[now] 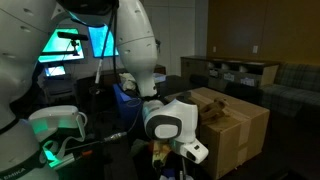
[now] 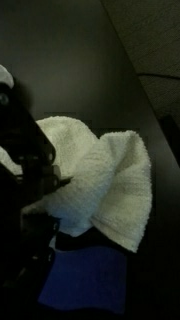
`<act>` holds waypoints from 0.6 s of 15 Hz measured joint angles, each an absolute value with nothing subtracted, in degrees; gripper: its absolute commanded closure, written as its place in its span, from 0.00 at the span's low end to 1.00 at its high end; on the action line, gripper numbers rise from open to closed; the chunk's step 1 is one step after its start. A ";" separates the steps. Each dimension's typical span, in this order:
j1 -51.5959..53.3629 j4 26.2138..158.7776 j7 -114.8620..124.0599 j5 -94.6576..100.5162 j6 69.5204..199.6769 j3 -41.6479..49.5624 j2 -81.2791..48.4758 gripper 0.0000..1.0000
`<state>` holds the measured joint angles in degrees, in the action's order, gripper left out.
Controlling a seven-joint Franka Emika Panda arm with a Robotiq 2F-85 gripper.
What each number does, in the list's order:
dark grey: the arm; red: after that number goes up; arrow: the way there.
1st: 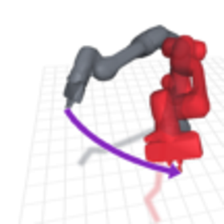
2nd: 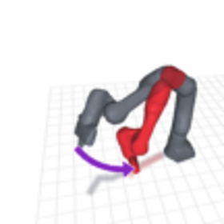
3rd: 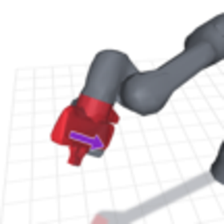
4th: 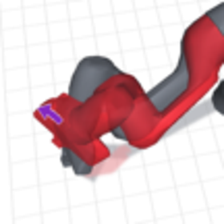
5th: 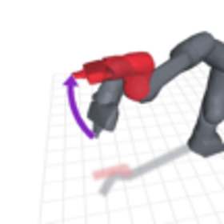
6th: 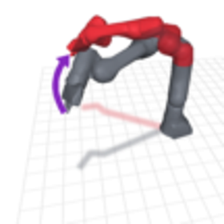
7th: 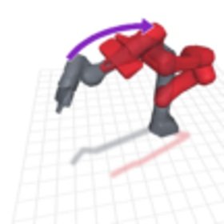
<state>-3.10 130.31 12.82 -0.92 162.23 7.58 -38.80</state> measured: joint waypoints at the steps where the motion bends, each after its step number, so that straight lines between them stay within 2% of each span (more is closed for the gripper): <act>1: -2.90 130.36 12.79 -0.92 162.62 7.57 -38.87 0.48; 7: -2.87 130.81 10.79 -0.92 162.89 6.58 -38.86 0.03; 9: -3.47 130.91 9.22 -0.95 162.91 5.49 -38.86 0.00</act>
<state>-3.47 130.91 9.22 -0.95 162.91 5.49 -38.86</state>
